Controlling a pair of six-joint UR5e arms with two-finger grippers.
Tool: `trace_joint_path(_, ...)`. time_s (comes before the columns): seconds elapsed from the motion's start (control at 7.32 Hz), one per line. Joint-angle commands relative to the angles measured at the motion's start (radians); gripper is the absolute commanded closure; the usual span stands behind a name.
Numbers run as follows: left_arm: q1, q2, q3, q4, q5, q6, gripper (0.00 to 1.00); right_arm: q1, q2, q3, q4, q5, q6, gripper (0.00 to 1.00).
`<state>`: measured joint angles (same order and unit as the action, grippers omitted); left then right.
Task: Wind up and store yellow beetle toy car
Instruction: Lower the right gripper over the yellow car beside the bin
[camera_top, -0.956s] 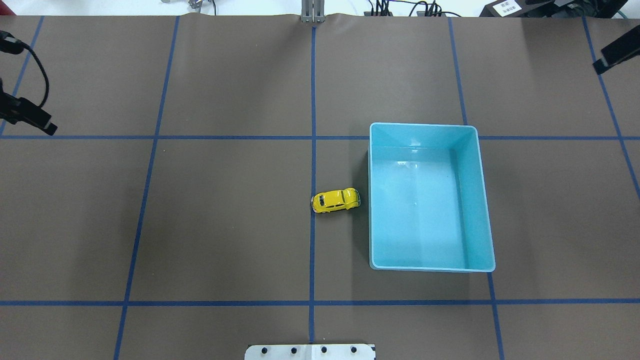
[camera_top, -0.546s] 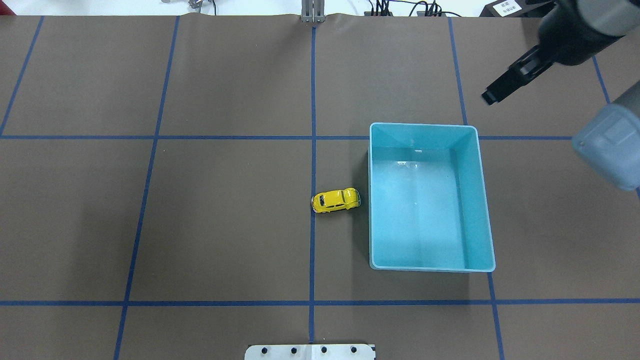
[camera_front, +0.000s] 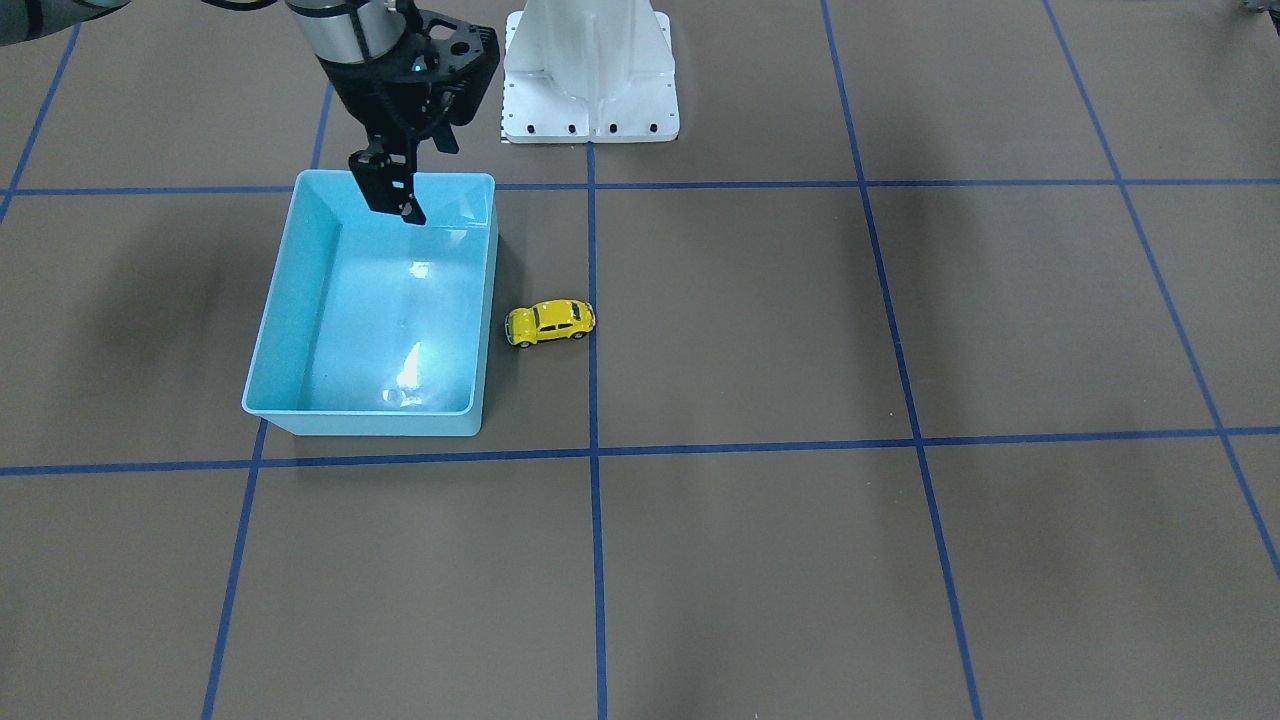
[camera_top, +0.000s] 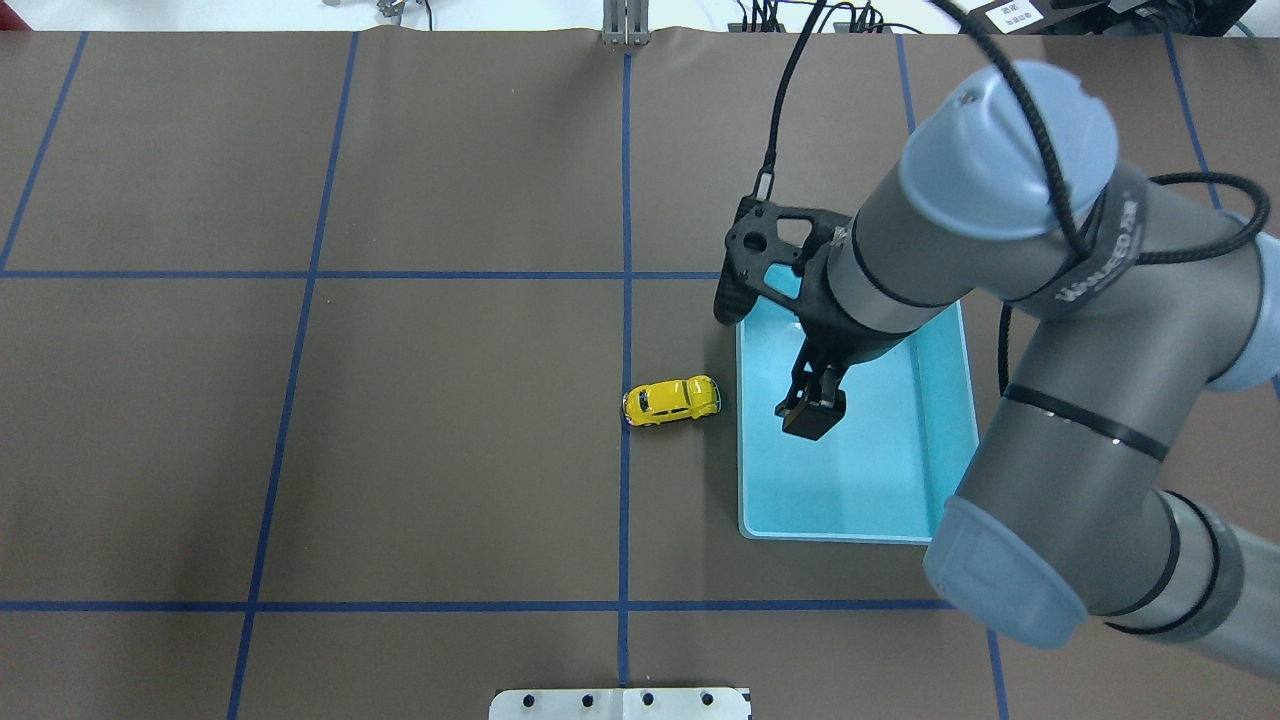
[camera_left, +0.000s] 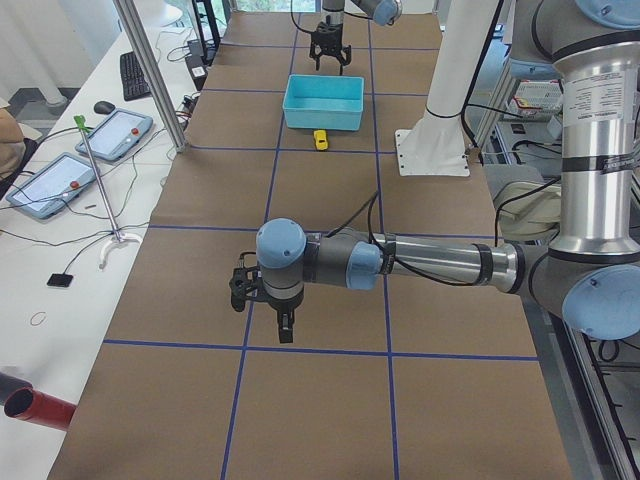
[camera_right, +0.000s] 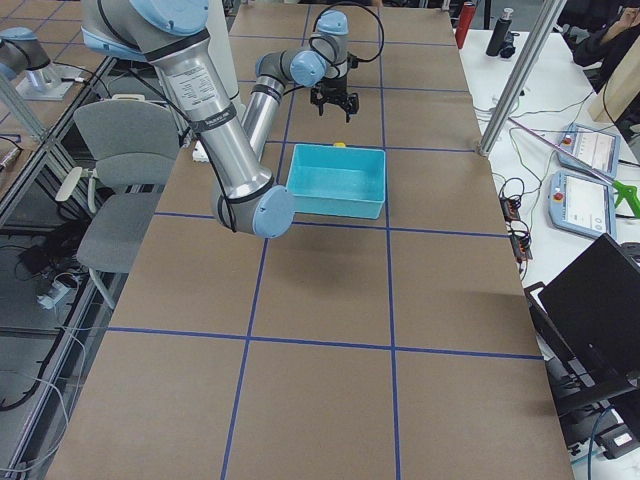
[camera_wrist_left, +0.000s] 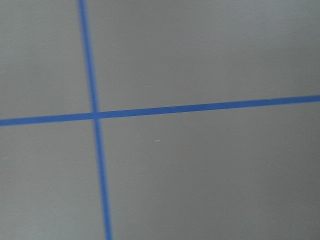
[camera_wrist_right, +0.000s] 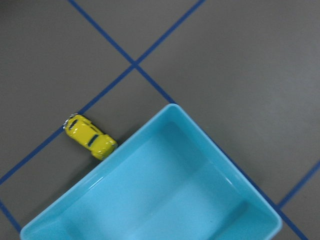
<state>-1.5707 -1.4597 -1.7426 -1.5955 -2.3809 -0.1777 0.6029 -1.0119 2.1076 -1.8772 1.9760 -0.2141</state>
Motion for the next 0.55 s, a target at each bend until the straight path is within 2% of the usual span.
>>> trace_joint_path(0.0,-0.005,0.000,0.040,-0.006,0.006,0.003,0.00,-0.064,-0.004,-0.075,0.102,-0.057,-0.117,0.00)
trace_joint_path(0.14,-0.006,-0.004,0.048,-0.003,0.006,0.003,0.00,-0.074,0.024,-0.115,0.105,-0.055,-0.117,0.00)
trace_joint_path(0.41,-0.008,0.002,0.048,-0.001,0.005,0.003,0.00,-0.098,0.116,-0.287,0.191,-0.074,-0.119,0.00)
